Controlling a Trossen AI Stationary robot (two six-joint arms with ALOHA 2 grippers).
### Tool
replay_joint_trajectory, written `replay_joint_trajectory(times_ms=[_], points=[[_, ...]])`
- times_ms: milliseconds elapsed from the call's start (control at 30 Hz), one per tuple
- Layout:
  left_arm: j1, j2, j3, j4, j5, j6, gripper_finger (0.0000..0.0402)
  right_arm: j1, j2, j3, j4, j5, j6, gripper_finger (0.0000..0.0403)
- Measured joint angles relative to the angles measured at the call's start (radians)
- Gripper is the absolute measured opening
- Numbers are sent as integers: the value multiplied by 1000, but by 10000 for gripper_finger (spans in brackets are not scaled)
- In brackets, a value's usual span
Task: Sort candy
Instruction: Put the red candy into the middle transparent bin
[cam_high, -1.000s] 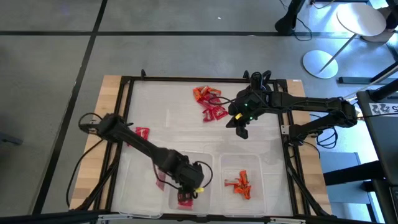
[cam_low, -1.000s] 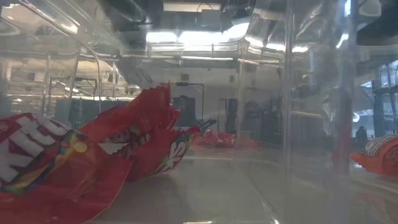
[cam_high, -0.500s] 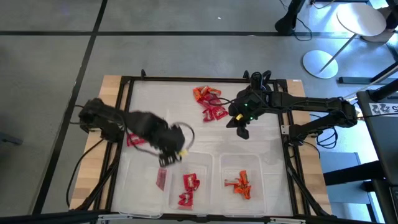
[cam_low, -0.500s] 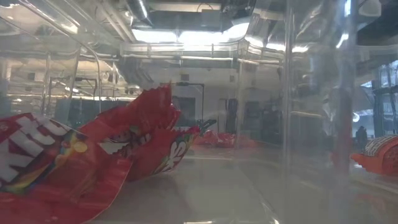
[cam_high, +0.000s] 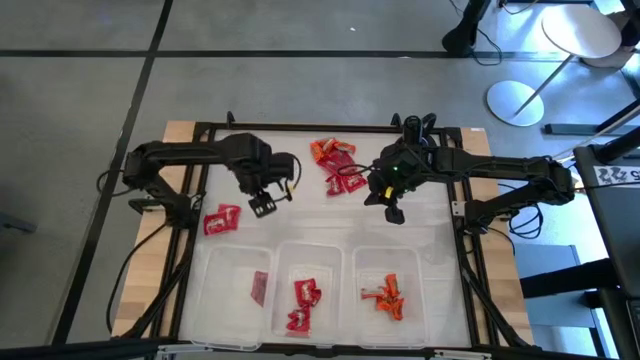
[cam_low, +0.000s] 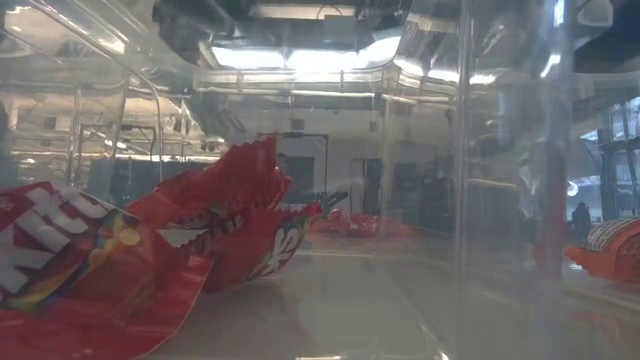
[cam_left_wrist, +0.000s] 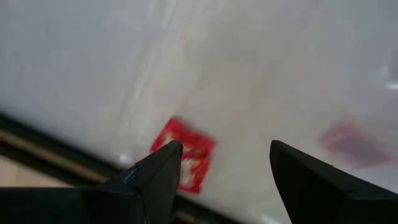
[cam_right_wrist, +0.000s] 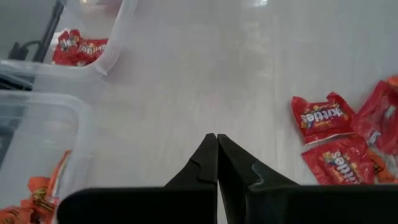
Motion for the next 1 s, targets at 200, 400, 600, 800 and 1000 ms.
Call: replay_joint_trajectory(times_ms=[200, 400, 600, 800, 1000], points=[[139, 3, -206, 56, 2, 62, 235, 0, 0, 0, 4, -1, -11, 3], [233, 3, -411, 149, 13, 24, 235, 0, 0, 0, -10, -2, -12, 3], [268, 3, -572, 183, 50, -121, 235, 0, 0, 0, -13, -2, -12, 3], [225, 3, -678, 327, 147, -261, 235, 0, 0, 0, -12, -1, -12, 3], [179, 3, -750, 415, 220, -342, 235, 0, 0, 0, -5, 26, -13, 3]])
